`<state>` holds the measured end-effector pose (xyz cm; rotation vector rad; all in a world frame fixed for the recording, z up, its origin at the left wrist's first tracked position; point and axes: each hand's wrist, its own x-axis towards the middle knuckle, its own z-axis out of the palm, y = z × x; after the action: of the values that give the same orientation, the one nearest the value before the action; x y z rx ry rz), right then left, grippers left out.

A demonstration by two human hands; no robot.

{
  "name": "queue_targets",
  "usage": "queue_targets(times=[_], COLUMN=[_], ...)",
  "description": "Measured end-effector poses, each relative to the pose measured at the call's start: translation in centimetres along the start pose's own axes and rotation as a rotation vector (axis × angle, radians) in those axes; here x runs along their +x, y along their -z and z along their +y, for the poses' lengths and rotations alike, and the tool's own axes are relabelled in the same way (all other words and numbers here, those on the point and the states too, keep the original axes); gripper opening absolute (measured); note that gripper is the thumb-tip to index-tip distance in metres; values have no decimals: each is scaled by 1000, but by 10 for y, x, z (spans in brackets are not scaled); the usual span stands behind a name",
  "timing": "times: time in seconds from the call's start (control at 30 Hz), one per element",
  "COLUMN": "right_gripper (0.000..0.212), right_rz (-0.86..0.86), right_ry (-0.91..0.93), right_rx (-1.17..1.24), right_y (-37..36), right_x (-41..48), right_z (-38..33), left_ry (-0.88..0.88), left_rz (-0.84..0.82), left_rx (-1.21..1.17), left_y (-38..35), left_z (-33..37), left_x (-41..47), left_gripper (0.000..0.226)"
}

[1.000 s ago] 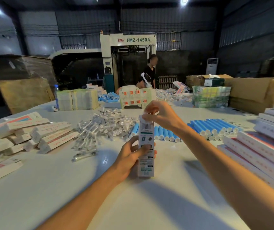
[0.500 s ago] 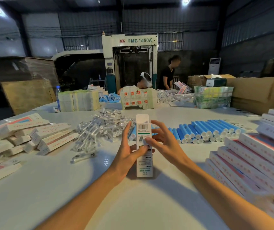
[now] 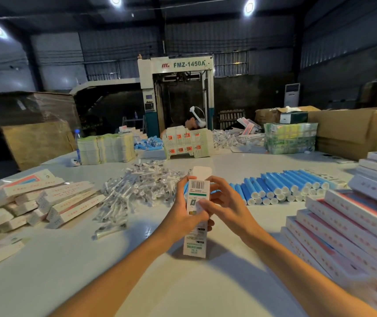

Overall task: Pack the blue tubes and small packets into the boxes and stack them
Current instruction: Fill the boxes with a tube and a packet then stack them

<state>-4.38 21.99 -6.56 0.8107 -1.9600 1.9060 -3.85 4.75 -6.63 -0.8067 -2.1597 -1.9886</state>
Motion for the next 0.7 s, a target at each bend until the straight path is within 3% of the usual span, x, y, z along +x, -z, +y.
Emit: queue_targets(times=[0.1, 0.27, 0.47, 0.7], right_gripper=[44, 43, 19, 19], right_rz=[-10, -30, 142, 124], right_ry=[-31, -1, -18, 157], right_rx=[10, -148, -15, -253], right_y=[6, 5, 13, 16], right_x=[0, 2, 8, 4], right_z=[1, 2, -12, -16], left_ry=[-4, -41, -103, -57], left_rz=[-3, 171, 93, 36], left_rx=[104, 113, 169, 119], left_y=[-7, -17, -10, -11], left_z=[4, -8, -11, -9], left_x=[7, 4, -3, -7], left_gripper=[97, 100, 97, 99])
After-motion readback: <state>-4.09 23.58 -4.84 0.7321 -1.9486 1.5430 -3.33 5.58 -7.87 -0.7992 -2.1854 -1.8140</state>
